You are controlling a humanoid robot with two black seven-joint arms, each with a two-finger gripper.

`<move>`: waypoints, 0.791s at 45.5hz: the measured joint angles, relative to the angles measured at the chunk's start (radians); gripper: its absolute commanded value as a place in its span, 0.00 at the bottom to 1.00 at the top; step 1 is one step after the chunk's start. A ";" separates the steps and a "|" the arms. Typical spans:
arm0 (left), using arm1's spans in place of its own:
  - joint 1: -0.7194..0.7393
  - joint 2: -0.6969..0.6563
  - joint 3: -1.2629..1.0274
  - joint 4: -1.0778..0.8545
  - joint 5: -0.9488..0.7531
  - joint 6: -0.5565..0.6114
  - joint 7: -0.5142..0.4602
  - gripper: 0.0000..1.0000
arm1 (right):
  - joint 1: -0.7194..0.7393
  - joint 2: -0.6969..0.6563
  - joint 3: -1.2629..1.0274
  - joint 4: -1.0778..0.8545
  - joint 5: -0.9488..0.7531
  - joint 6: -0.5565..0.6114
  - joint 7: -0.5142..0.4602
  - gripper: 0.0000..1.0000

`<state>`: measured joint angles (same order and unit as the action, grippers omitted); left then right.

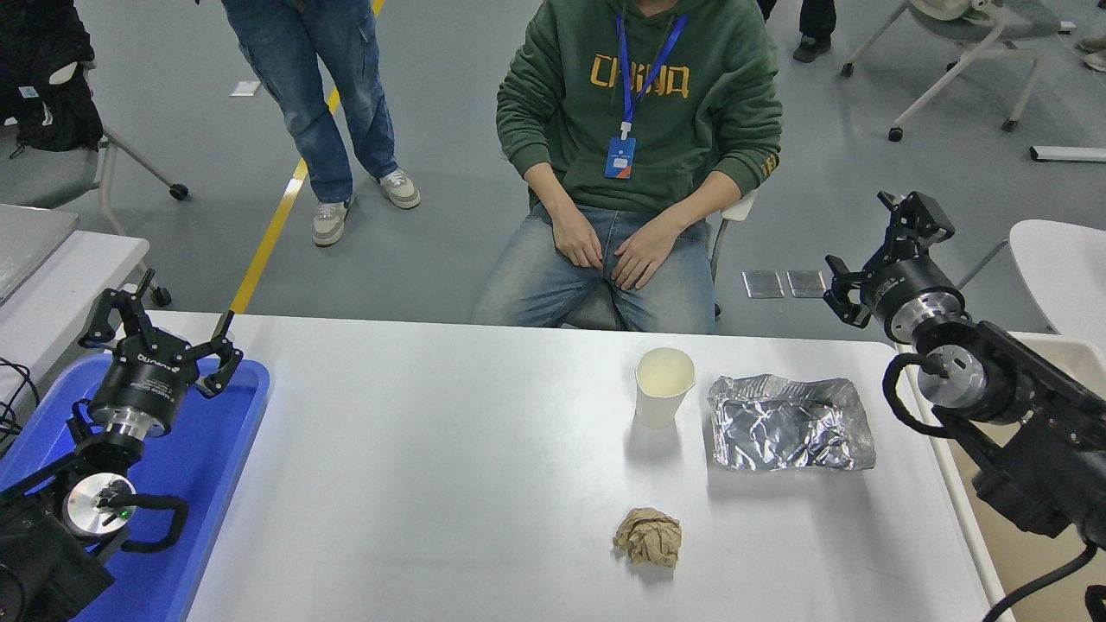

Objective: Clean the table surface

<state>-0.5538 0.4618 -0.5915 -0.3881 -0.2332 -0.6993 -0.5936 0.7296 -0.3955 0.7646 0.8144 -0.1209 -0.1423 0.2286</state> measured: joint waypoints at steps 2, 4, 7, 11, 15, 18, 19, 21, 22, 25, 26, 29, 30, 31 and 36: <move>0.000 0.000 0.000 0.000 0.000 0.000 0.000 1.00 | 0.002 0.000 -0.003 0.000 0.000 -0.001 0.000 1.00; 0.000 0.000 0.000 0.000 0.000 0.000 0.000 1.00 | 0.003 0.001 -0.006 0.000 0.001 -0.001 0.000 1.00; 0.000 -0.001 0.000 0.000 0.000 0.000 0.000 1.00 | 0.006 0.002 -0.010 0.000 0.001 -0.002 0.000 1.00; 0.000 -0.001 0.000 0.000 0.000 0.000 0.000 1.00 | 0.009 0.003 -0.015 -0.001 0.001 -0.005 0.000 1.00; 0.000 -0.001 0.000 0.000 0.000 0.000 0.000 1.00 | 0.011 0.004 -0.018 -0.002 0.001 -0.006 0.000 1.00; 0.000 -0.001 0.000 0.000 0.000 0.000 0.000 1.00 | 0.011 0.005 -0.020 -0.003 0.001 -0.007 0.000 1.00; 0.000 -0.001 0.000 0.000 0.000 0.000 0.000 1.00 | 0.012 0.005 -0.021 -0.004 0.001 -0.007 0.000 1.00; 0.000 -0.001 0.000 0.000 0.000 0.000 0.000 1.00 | 0.012 0.005 -0.022 -0.004 0.000 -0.008 0.000 1.00; 0.000 -0.001 0.000 0.000 0.000 0.000 0.000 1.00 | 0.013 0.005 -0.022 -0.004 0.000 -0.008 0.000 1.00; 0.000 0.000 0.000 0.000 0.000 0.000 0.000 1.00 | 0.014 0.005 -0.023 -0.005 0.000 -0.009 0.000 1.00; 0.000 0.000 0.000 0.000 0.000 0.000 0.000 1.00 | 0.014 0.005 -0.023 -0.005 0.000 -0.009 0.000 1.00; 0.000 0.000 0.000 0.000 0.000 0.000 0.000 1.00 | 0.015 0.005 -0.023 -0.006 0.000 -0.010 0.000 1.00; 0.000 0.000 0.000 0.000 0.000 0.000 0.000 1.00 | 0.015 0.005 -0.023 -0.007 0.000 -0.010 0.000 1.00; 0.000 0.000 0.000 0.000 0.000 0.000 0.000 1.00 | 0.015 0.005 -0.023 -0.007 0.000 -0.010 0.000 1.00; 0.000 0.000 0.000 0.000 0.000 0.000 0.000 1.00 | 0.015 0.005 -0.023 -0.008 0.000 -0.010 0.000 1.00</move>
<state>-0.5538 0.4617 -0.5920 -0.3881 -0.2332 -0.6988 -0.5936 0.7448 -0.3903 0.7413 0.8066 -0.1210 -0.1527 0.2286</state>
